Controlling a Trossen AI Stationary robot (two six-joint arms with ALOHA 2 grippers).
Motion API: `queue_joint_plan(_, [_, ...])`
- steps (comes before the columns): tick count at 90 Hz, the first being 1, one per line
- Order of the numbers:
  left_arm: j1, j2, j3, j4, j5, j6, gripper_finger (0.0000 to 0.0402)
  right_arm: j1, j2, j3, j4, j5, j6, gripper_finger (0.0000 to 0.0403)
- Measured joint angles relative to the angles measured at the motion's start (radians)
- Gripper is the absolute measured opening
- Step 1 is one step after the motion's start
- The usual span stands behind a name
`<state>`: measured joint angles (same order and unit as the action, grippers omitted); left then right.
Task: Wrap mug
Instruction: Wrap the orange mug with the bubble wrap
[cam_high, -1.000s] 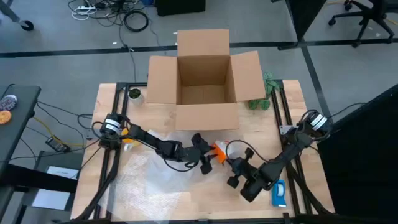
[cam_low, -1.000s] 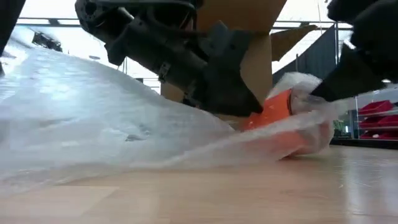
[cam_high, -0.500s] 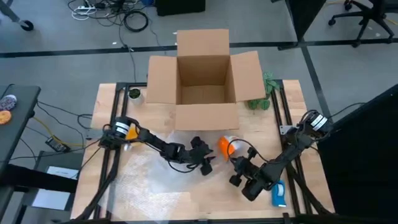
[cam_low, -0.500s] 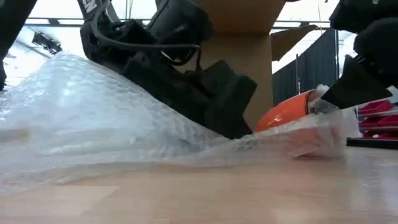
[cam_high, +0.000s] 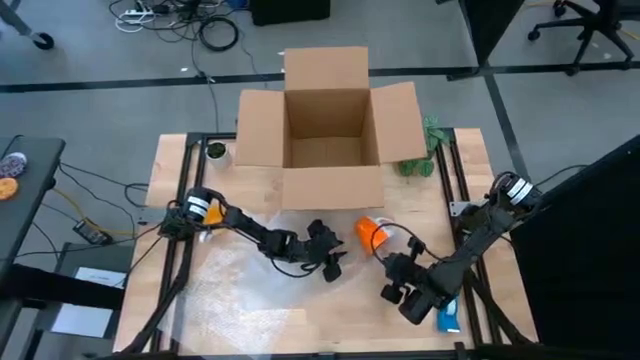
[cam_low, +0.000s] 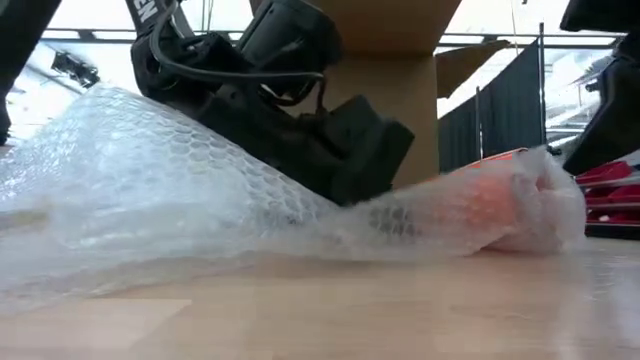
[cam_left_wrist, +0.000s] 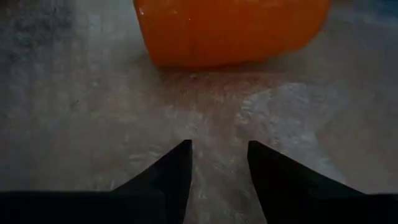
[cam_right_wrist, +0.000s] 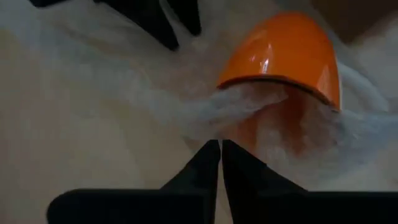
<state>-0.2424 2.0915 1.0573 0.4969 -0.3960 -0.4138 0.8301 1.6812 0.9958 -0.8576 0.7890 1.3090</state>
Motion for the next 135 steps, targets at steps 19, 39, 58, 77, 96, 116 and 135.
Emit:
queue_joint_plan(19, [-0.001,-0.102,0.0,-0.049,0.014,0.074,0.0142,-0.007,0.069,-0.023,0.018,0.0,0.038,0.0])
queue_joint_plan(39, [-0.001,-0.281,0.001,-0.291,0.007,0.172,0.0142,-0.002,0.083,-0.022,0.006,0.001,0.082,0.0])
queue_joint_plan(58, [-0.05,-0.329,0.001,-0.476,0.21,0.163,0.0142,0.006,0.081,-0.022,-0.012,0.0,0.104,0.0])
queue_joint_plan(77, [-0.148,-0.221,0.0,-0.525,-0.006,0.244,0.0142,0.006,0.081,-0.023,-0.013,0.003,0.11,0.0])
queue_joint_plan(96, [-0.131,-0.164,0.004,-0.553,0.021,0.138,0.0071,0.006,0.081,-0.022,-0.009,-0.008,0.111,0.0])
queue_joint_plan(116, [-0.124,-0.199,0.085,-0.696,-0.038,0.1,0.0003,0.008,0.081,-0.022,-0.01,-0.035,0.111,0.0])
queue_joint_plan(135, [-0.139,-0.247,0.268,-0.9,-0.039,0.173,0.0001,0.013,0.081,-0.022,-0.01,-0.053,0.111,0.0])
